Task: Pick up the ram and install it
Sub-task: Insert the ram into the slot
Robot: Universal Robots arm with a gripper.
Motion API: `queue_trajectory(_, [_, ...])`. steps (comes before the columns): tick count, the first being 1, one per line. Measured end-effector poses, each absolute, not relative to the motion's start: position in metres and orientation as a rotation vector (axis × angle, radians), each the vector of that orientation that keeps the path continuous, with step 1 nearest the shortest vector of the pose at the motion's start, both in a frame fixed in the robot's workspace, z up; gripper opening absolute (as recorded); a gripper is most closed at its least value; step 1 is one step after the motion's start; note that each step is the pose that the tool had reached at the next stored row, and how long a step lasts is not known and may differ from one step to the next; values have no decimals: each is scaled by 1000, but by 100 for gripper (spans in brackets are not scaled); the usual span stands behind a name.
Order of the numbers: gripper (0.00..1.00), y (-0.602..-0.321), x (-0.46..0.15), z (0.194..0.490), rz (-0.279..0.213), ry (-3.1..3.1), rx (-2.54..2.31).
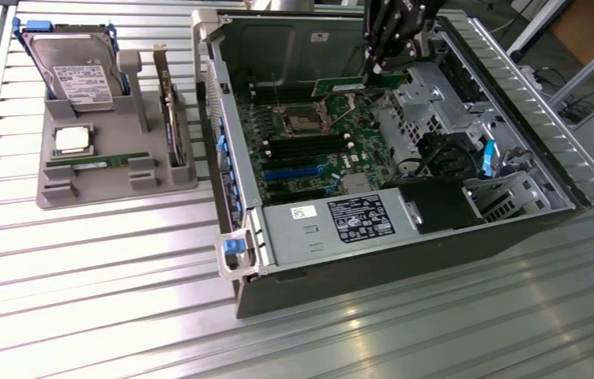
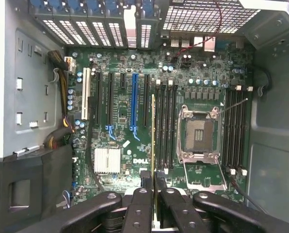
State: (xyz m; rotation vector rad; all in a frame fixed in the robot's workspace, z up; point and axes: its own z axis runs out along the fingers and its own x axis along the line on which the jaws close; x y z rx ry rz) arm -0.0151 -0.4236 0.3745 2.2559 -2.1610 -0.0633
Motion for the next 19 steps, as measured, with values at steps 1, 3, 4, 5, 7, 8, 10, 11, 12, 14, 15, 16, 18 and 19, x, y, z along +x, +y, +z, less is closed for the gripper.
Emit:
queue_trajectory(1, [13, -424, -15, 374, -63, -2161, 2256])
queue_trajectory(3, [13, -424, -15, 373, -63, -2161, 2256])
queue_trajectory(4, [13, -424, -15, 373, -63, -2161, 2256])
queue_trajectory(5, [13, -424, -15, 372, -63, -2161, 2256])
queue_trajectory(7, [13, -424, -15, 371, -63, -2161, 2256])
queue_trajectory(8, [13, -424, -15, 371, -63, -2161, 2256])
queue_trajectory(10, [13, -424, -15, 370, -63, -2161, 2256])
queue_trajectory(11, [13, -424, -15, 370, -63, -2161, 2256])
queue_trajectory(12, [13, -424, -15, 369, -63, -2161, 2256])
queue_trajectory(14, [13, -424, -15, 369, -63, -2161, 2256])
queue_trajectory(15, [13, -424, -15, 369, -63, -2161, 2256])
queue_trajectory(16, [13, -424, -15, 368, -63, -2161, 2256])
queue_trajectory(18, [13, -424, -15, 367, -63, -2161, 2256])
queue_trajectory(19, [13, -424, -15, 366, -63, -2161, 2256])
